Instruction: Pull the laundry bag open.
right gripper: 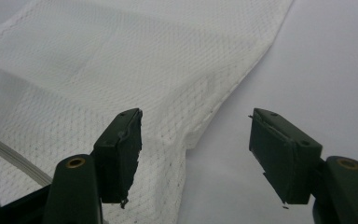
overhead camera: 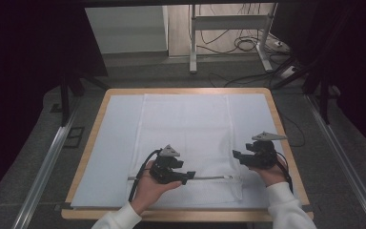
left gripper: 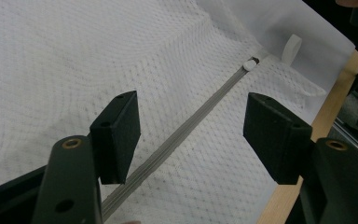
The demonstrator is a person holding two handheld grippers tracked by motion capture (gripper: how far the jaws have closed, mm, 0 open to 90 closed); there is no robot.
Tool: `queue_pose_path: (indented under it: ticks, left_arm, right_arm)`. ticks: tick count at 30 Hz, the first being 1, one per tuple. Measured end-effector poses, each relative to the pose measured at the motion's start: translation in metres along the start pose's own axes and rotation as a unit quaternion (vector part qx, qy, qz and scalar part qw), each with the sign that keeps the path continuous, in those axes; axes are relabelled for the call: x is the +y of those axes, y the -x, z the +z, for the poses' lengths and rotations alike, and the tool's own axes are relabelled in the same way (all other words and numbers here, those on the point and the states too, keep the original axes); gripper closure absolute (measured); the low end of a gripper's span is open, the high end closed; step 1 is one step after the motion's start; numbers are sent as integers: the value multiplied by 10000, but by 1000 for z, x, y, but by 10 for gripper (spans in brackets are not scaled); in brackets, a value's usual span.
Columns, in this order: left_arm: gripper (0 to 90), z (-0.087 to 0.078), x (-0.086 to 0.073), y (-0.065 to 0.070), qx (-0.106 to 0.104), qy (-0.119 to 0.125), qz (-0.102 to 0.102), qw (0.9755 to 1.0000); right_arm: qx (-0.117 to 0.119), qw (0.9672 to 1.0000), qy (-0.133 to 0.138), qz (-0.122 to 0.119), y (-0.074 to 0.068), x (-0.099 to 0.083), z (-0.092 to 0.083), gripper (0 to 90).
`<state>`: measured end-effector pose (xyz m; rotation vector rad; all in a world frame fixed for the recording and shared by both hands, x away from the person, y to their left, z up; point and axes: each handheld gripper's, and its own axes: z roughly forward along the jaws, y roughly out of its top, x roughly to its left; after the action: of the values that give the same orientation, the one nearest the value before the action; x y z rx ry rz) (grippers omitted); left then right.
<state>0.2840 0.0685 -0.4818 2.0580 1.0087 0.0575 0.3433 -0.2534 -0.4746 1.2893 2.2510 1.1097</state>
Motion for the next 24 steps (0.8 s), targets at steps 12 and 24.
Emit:
queue_pose_path:
  ticks: [12, 24]
  left_arm:
    - [367, 14, 7, 8, -61, -69, 45, 9999]
    - [378, 32, 13, 16, -104, -171, 66, 9998]
  right_arm:
    - [-26, 10000, -3, -9, 0, 0, 0, 334]
    - [-51, 10000, -3, 7, 2, -1, 0, 333]
